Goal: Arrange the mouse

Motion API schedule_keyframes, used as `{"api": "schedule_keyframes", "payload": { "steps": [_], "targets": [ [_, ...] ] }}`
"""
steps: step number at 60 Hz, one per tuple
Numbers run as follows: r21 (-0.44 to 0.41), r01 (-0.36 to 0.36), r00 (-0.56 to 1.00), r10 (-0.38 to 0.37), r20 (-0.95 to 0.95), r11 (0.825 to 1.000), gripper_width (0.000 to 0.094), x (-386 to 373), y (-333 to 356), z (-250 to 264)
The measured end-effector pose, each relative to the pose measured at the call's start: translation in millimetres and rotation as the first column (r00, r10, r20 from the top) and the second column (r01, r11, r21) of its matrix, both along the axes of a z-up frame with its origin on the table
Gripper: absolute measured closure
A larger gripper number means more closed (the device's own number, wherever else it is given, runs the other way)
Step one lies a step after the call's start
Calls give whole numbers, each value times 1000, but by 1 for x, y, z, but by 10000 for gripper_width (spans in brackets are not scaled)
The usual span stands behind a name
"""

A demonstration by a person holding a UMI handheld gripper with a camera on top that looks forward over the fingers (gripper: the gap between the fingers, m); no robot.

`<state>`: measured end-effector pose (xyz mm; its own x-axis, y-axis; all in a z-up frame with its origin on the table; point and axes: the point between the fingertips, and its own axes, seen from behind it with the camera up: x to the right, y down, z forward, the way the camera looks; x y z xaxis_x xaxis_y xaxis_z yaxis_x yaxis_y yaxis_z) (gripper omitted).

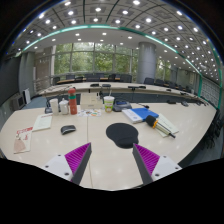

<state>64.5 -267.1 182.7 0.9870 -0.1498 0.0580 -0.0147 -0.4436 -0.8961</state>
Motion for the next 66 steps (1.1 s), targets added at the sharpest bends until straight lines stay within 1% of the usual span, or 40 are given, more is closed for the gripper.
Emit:
{"api": "schedule_keyframes", "payload": {
  "steps": [5,12,20,25,33,42,46,60,63,66],
  "targets": [
    [-20,-55,998,55,-29,998,86,-55,28,-46],
    [-45,-128,990,125,-67,991,77,-126,74,-93],
    [-54,-187,976,179,-128,981,83,-194,139,-129],
    [-57,-218,970,209,-127,974,85,-224,178,-147],
    [-89,-227,970,217,-113,970,87,-249,234,-172],
    [-134,-226,971,213,-108,965,83,-259,277,-191],
    [-130,-221,973,211,-90,966,79,-260,294,-189],
    [-174,-233,972,222,-83,957,91,-271,335,-194],
    [-186,-226,973,215,-79,956,120,-271,340,-195],
    [-196,-212,977,203,-65,958,204,-268,345,-196]
  ]
}}
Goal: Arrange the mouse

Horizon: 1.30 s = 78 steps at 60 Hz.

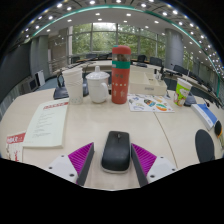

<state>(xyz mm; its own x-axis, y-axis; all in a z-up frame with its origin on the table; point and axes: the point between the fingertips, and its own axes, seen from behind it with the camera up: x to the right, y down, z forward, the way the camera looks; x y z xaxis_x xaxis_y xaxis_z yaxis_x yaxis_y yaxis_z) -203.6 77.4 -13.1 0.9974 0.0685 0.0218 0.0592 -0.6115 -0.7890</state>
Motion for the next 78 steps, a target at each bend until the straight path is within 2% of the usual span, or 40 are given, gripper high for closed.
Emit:
{"api": "schedule_keyframes", "payload": {
  "steps": [6,19,25,32,42,48,55,62,70,78],
  "targets": [
    [-9,26,1000,-26,7,1000,458,5,6,-1],
    [-33,-4,1000,4,5,999,598,4,8,-1],
    [-26,-39,999,40,16,999,618,5,6,10],
    [68,-59,998,60,-17,996,621,19,3,71],
    [234,-13,998,28,-62,972,623,105,-5,185],
    [252,31,999,-19,-49,967,623,185,-9,208],
    [200,66,998,-68,3,978,624,279,-18,179],
    [108,83,996,-86,19,991,624,342,-31,113],
    [23,74,997,-75,14,997,623,373,-39,45],
    [-31,69,998,-69,-5,997,622,382,-44,7]
  ]
}}
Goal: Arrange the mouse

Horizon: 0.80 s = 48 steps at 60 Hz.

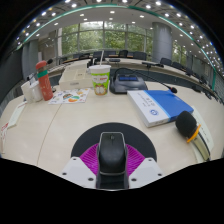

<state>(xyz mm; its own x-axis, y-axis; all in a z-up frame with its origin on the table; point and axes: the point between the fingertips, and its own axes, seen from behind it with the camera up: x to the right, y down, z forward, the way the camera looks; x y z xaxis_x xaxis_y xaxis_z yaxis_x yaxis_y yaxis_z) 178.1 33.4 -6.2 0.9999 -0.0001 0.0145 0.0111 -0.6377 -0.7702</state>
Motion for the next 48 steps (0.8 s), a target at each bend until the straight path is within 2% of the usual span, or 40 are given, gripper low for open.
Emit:
{"api": "schedule_keyframes", "payload": {
  "steps": [3,13,15,17,18,20,24,30,48],
  "targets": [
    [11,-10,1000,10,5,1000,611,0,2,-2],
    [-14,-17,1000,17,18,1000,422,3,-1,-4],
    [-27,-6,1000,6,17,1000,300,6,-4,-2],
    [-33,5,1000,-4,14,999,94,8,-7,1],
    [-32,6,1000,-6,11,999,69,8,-9,4],
    [-27,17,1000,-16,6,999,117,10,-12,12],
    [-19,42,999,-42,13,999,67,15,-25,31],
    [-20,74,997,-74,25,997,76,15,-57,65],
    [92,122,990,-128,64,988,76,-17,-199,179]
  ]
}}
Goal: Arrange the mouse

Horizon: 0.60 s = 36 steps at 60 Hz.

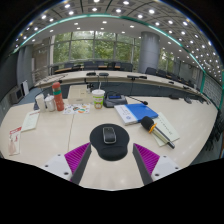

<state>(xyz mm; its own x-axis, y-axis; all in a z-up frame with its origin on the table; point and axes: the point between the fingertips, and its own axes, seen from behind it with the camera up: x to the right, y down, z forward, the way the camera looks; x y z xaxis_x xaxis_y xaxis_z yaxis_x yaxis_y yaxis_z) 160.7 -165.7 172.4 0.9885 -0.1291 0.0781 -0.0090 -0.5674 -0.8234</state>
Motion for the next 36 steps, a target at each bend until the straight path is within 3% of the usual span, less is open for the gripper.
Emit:
{"api": "schedule_keyframes", "payload": {
  "steps": [16,36],
  "targets": [
    [38,2,999,-4,47,999,81,-38,-120,47],
    [70,-13,997,8,77,997,83,-60,-169,70]
  ]
}}
